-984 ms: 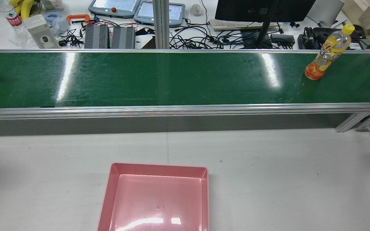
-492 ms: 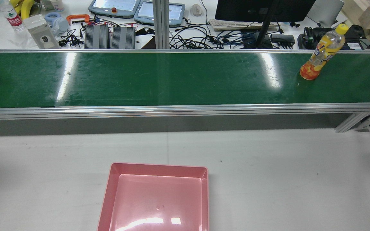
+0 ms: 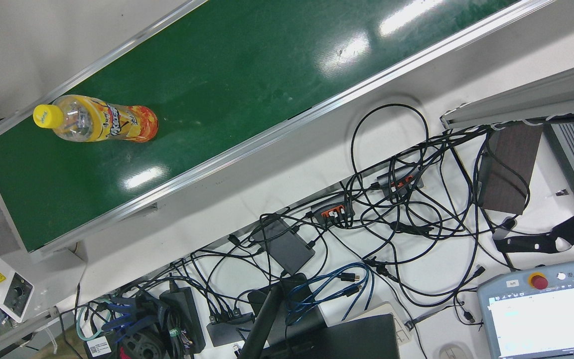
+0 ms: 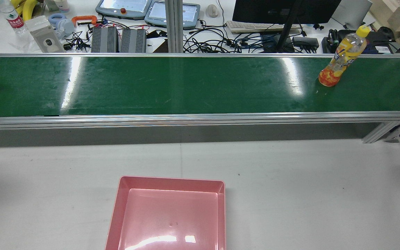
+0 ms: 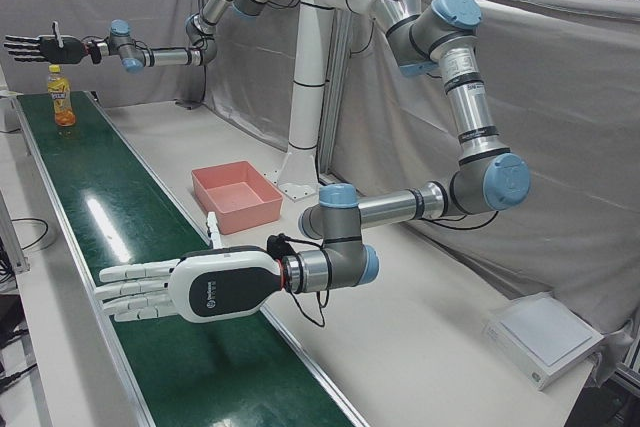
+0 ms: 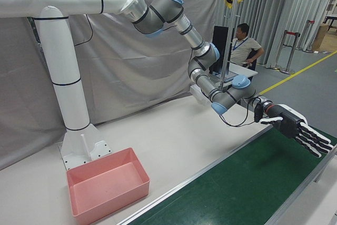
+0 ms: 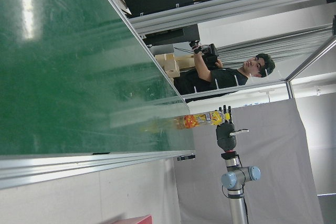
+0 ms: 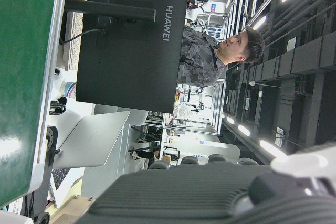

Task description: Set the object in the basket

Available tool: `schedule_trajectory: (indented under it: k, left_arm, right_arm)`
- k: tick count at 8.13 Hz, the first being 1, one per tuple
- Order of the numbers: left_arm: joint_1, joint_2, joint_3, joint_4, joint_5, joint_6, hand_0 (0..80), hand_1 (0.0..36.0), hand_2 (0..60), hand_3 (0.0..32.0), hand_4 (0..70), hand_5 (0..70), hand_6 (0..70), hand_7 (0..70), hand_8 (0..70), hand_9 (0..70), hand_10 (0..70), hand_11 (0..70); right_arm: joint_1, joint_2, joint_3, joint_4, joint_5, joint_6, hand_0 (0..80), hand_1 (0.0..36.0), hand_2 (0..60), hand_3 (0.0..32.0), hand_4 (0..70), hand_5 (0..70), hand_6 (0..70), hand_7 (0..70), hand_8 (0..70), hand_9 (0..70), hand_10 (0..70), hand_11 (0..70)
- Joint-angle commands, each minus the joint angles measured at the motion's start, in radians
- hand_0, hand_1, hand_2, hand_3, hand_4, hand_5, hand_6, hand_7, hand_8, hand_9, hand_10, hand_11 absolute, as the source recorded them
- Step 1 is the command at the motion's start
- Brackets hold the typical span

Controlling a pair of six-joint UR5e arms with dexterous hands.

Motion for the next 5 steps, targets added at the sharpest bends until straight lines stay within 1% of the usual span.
schedule_trajectory:
  k: [1, 5]
  left_arm:
    - [0.001, 0.000, 0.000, 0.000, 0.000, 0.000, 52.0, 11.5, 0.0, 0.0, 4.5, 1.4, 0.0, 0.0, 0.0, 0.0, 4.0, 7.7]
    - [0.000, 0.000, 0.000, 0.000, 0.000, 0.000, 51.4, 10.5, 0.0, 0.0, 4.8, 1.6, 0.0, 0.0, 0.0, 0.0, 3.9, 7.5]
  right_arm:
    - [0.000, 0.000, 0.000, 0.000, 0.000, -0.001, 0.0, 0.0, 0.0, 0.0, 0.0, 0.0, 0.0, 0.0, 0.0, 0.0, 0.0, 0.0]
    - [-0.002, 0.000, 0.000, 0.000, 0.000, -0.001, 0.0, 0.0, 0.0, 0.0, 0.0, 0.0, 0.0, 0.0, 0.0, 0.0, 0.0, 0.0]
